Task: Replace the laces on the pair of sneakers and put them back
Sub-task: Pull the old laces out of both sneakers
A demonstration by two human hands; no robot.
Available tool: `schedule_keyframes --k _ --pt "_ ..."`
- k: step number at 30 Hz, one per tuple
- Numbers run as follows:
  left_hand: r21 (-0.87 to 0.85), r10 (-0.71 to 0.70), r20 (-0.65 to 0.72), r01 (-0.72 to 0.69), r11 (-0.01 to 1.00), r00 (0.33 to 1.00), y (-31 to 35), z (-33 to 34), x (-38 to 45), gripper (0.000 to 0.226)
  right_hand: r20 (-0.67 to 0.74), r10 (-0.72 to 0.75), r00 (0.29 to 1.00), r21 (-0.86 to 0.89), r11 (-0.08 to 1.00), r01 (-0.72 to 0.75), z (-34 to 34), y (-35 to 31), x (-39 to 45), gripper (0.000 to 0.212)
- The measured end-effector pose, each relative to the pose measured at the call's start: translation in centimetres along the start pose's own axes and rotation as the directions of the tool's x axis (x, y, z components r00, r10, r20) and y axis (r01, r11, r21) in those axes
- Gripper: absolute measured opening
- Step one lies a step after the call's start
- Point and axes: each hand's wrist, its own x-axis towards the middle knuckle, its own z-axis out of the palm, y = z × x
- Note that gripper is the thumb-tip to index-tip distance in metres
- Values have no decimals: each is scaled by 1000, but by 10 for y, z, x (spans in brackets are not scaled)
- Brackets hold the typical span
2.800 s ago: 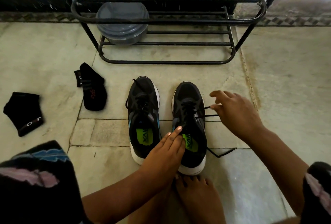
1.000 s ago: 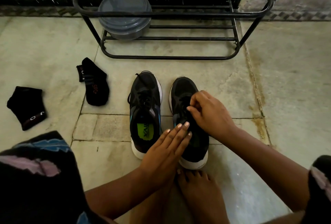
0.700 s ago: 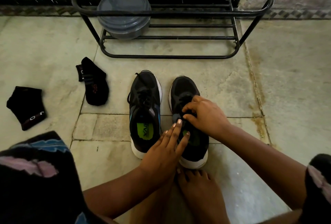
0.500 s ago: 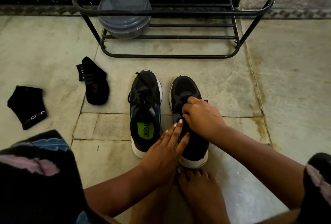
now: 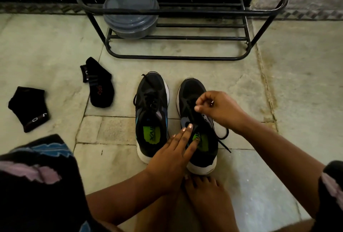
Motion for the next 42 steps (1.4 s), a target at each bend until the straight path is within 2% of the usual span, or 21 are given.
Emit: schedule_keyframes --k 2,4,5,8,9,11,14,16,18,22,24,26,28,31,35,37,39,40,42 --pt "16 -2 14 2 1000 1000 -1 -1 0 89 82 -10 997 -168 986 23 7 4 -3 16" --pt "12 -15 27 15 1000 1000 -1 -1 0 88 126 -78 989 -395 911 122 14 6 -5 23" --pt "4 -19 25 19 1000 999 -1 -1 0 87 135 -109 985 -454 877 159 17 7 -7 23" --pt "-4 -20 20 20 1000 1000 0 -2 0 87 124 -130 984 -454 874 172 22 9 -9 10" --pt "-2 -18 20 18 1000 1000 0 -2 0 87 115 -130 985 -438 883 168 23 9 -9 3" --pt "4 -6 14 6 1000 1000 -1 0 0 87 58 -106 993 -319 940 119 20 7 -9 9" --pt "1 6 -15 -6 1000 1000 -3 4 0 89 -86 -40 995 44 998 44 5 -7 -7 11" --pt "-5 1 -5 -1 1000 1000 -3 4 -1 90 -172 -99 980 184 974 130 -11 -20 -7 14" --pt "-3 -4 2 4 1000 1000 -2 5 0 90 -228 -177 957 236 944 230 -25 -34 -10 18" --pt "-19 -9 -27 9 1000 1000 0 6 -1 88 -228 -246 942 335 888 313 -28 -44 -18 13" --pt "1 -5 -46 5 1000 999 -2 8 0 88 -204 -226 953 228 936 270 -20 -35 -17 8" --pt "19 2 -72 -1 1000 997 -3 13 1 89 -140 -159 977 -11 987 159 -10 -19 -15 12" --pt "65 14 -103 -7 998 995 -4 19 3 93 -76 -94 993 -233 970 74 1 -3 -16 15" --pt "180 42 -90 -25 983 995 -3 18 3 102 -38 -116 993 -435 896 88 17 10 -17 22" --pt "228 36 -111 -10 974 993 -2 13 3 107 -9 -166 986 -504 852 139 27 9 -14 29" --pt "236 54 -122 -24 971 991 -4 16 2 104 -23 -176 984 -508 850 140 30 9 -11 23" --pt "207 -4 -66 18 978 998 -2 12 1 103 -19 -190 982 -539 829 150 32 10 -7 16" --pt "209 -13 -78 29 978 997 0 10 0 101 -10 -197 980 -528 833 162 32 11 -5 14" --pt "228 44 -101 -20 973 994 -3 13 1 93 -40 -211 977 -350 918 184 29 8 -4 10"
